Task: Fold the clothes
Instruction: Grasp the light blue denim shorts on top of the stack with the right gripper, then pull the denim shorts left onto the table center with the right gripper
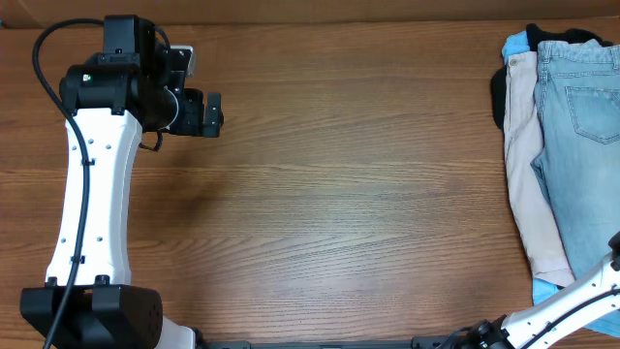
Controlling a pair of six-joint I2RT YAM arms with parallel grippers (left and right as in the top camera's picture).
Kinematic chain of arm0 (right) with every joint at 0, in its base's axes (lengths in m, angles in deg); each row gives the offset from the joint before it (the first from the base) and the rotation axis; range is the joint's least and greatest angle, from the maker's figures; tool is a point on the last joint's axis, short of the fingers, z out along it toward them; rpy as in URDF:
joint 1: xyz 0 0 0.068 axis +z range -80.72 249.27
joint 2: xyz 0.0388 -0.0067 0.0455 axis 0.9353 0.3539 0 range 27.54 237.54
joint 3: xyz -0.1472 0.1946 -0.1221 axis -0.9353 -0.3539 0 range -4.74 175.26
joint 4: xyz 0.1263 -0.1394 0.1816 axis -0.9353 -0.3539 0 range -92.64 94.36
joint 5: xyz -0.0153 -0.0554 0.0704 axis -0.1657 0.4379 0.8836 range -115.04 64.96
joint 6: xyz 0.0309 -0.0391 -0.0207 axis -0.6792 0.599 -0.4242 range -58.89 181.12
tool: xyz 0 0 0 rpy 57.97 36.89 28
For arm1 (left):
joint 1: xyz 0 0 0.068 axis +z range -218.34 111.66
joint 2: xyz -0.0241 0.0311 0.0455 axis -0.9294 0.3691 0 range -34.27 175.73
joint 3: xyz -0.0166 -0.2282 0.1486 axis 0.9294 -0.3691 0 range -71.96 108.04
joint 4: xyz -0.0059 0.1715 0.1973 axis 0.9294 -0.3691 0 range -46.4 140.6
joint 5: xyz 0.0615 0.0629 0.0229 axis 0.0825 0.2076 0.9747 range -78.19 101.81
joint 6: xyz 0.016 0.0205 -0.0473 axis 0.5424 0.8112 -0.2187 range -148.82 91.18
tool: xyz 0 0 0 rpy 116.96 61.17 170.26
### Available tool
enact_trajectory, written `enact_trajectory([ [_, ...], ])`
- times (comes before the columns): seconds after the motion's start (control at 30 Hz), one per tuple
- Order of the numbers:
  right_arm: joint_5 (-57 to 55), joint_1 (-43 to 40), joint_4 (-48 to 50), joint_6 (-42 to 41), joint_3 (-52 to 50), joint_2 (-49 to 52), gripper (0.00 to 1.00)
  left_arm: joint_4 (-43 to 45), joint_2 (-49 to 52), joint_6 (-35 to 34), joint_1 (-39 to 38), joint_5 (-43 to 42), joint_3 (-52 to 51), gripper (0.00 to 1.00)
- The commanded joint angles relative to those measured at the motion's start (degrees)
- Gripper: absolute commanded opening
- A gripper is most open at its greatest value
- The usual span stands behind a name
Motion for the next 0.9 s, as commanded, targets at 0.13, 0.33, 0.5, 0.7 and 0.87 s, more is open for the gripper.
enact_trajectory([
  [0.13, 8.6, 0.7, -2.7, -0.7, 1.7, -2.3, 0.04, 0.1, -0.2, -0.8, -0.1, -0.9, 1.6, 1.0],
  [0.33, 13.3, 2.2, -8.7, -1.9, 2.4, -9.3, 0.04, 0.8, -0.2, -1.0, -0.1, -1.3, 1.6, 1.0],
  [0.5, 17.7, 6.1, -14.4, -1.7, 2.4, -17.0, 0.04, 2.8, -0.2, -1.0, -0.1, -7.0, 1.6, 1.0],
  [0.7, 17.9, 16.3, -23.5, 1.2, 2.4, -25.6, 0.04, 3.2, -0.2, -1.2, -0.1, -8.3, 1.6, 1.0],
  [0.87, 17.8, 29.7, -29.4, 2.7, 2.4, -27.8, 0.04, 2.8, -0.2, -1.2, -0.1, -8.3, 1.6, 1.0],
])
